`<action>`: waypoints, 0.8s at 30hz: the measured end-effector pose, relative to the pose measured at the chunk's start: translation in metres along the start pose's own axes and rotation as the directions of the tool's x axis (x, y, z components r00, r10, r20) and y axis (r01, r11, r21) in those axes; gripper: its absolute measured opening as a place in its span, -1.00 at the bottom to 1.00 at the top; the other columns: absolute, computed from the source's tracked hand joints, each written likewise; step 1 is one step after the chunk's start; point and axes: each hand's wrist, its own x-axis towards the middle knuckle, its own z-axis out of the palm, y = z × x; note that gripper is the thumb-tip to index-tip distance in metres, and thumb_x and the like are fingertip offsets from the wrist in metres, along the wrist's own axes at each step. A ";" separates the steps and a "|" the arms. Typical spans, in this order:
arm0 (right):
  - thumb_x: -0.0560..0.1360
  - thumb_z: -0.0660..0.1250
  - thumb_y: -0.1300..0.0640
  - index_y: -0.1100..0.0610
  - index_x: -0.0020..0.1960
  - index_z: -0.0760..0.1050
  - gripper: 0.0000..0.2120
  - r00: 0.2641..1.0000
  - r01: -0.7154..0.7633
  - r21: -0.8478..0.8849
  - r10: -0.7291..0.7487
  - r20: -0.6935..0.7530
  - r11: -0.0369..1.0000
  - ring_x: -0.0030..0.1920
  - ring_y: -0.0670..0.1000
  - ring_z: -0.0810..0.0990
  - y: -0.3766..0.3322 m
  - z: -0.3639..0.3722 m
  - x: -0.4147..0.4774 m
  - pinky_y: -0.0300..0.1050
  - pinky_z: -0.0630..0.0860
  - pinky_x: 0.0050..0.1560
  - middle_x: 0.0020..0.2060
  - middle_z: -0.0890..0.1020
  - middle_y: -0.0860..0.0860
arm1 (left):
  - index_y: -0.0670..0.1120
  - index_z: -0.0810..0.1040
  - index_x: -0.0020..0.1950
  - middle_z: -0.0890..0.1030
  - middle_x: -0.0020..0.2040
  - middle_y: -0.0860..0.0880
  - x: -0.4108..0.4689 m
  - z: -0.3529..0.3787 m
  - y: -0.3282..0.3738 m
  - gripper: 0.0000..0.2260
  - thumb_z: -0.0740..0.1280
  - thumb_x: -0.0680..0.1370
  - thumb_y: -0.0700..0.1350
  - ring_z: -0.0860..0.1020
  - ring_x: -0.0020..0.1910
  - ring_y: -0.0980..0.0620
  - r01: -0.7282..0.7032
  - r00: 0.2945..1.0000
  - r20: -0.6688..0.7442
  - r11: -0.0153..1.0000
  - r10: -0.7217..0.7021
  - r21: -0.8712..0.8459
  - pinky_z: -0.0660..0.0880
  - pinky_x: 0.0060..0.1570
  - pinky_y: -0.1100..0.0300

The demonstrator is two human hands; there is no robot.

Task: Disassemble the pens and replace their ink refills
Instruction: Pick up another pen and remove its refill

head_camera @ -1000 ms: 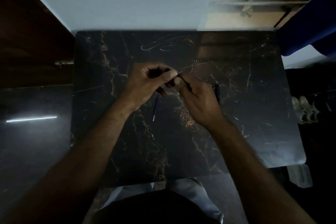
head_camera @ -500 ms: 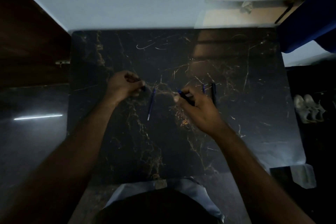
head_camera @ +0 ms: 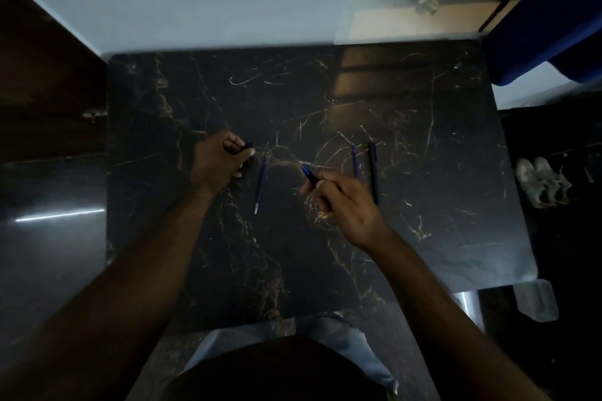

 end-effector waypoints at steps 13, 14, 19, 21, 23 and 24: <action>0.64 0.15 0.12 0.24 0.21 0.64 -0.65 0.994 -0.104 0.151 0.108 -0.020 0.983 -0.34 -0.07 0.48 -0.007 0.005 0.000 -0.10 0.41 -0.34 -0.30 0.53 0.02 | -0.13 0.69 0.12 0.71 -0.11 -0.04 -0.004 -0.002 -0.016 -0.85 0.50 0.64 -0.07 0.68 -0.38 0.19 0.028 0.998 -0.056 0.995 -0.033 -0.097 0.64 -0.43 0.20; 0.65 0.16 0.14 0.24 0.23 0.64 -0.66 0.993 -0.109 0.158 0.114 -0.021 0.981 -0.34 -0.07 0.49 -0.008 0.005 0.000 -0.07 0.43 -0.33 -0.29 0.54 0.01 | -0.12 0.69 0.12 0.71 -0.10 -0.05 -0.004 -0.002 -0.017 -0.86 0.50 0.65 -0.07 0.68 -0.39 0.19 0.023 0.998 -0.058 0.994 -0.029 -0.102 0.63 -0.44 0.22; 0.71 0.19 0.31 0.28 0.29 0.61 -0.73 0.989 -0.141 0.258 0.149 -0.011 0.956 -0.30 -0.01 0.52 -0.011 0.005 -0.001 0.06 0.45 -0.30 -0.26 0.57 0.07 | 0.03 0.68 0.02 0.71 -0.12 -0.03 -0.007 -0.003 -0.018 -0.95 0.47 0.66 -0.04 0.69 -0.39 0.17 -0.001 0.998 -0.063 0.989 -0.009 -0.151 0.62 -0.47 0.23; 0.70 0.20 0.33 0.30 0.30 0.61 -0.74 0.986 -0.157 0.295 0.167 -0.010 0.943 -0.29 0.00 0.53 -0.012 0.005 -0.001 0.00 0.47 -0.30 -0.25 0.57 0.09 | 0.13 0.66 -0.04 0.71 -0.13 -0.02 -0.008 -0.004 -0.017 -0.91 0.46 0.67 -0.01 0.69 -0.39 0.15 -0.003 0.997 -0.072 0.986 -0.009 -0.164 0.62 -0.48 0.22; 0.70 0.21 0.33 0.31 0.30 0.60 -0.74 0.985 -0.160 0.314 0.171 -0.008 0.936 -0.27 0.02 0.54 -0.013 0.005 0.000 -0.01 0.47 -0.30 -0.23 0.57 0.11 | 0.15 0.66 -0.05 0.71 -0.11 -0.03 -0.008 -0.005 -0.018 -0.90 0.45 0.67 0.02 0.69 -0.39 0.14 -0.001 0.996 -0.084 0.983 -0.015 -0.182 0.62 -0.48 0.22; 0.70 0.21 0.33 0.31 0.30 0.60 -0.74 0.985 -0.161 0.318 0.172 -0.005 0.934 -0.27 0.03 0.54 -0.014 0.005 0.000 0.00 0.47 -0.30 -0.23 0.58 0.12 | 0.14 0.66 -0.03 0.72 -0.08 -0.06 -0.008 -0.005 -0.017 -0.91 0.44 0.68 0.02 0.68 -0.39 0.15 0.008 0.996 -0.086 0.981 -0.025 -0.196 0.61 -0.48 0.22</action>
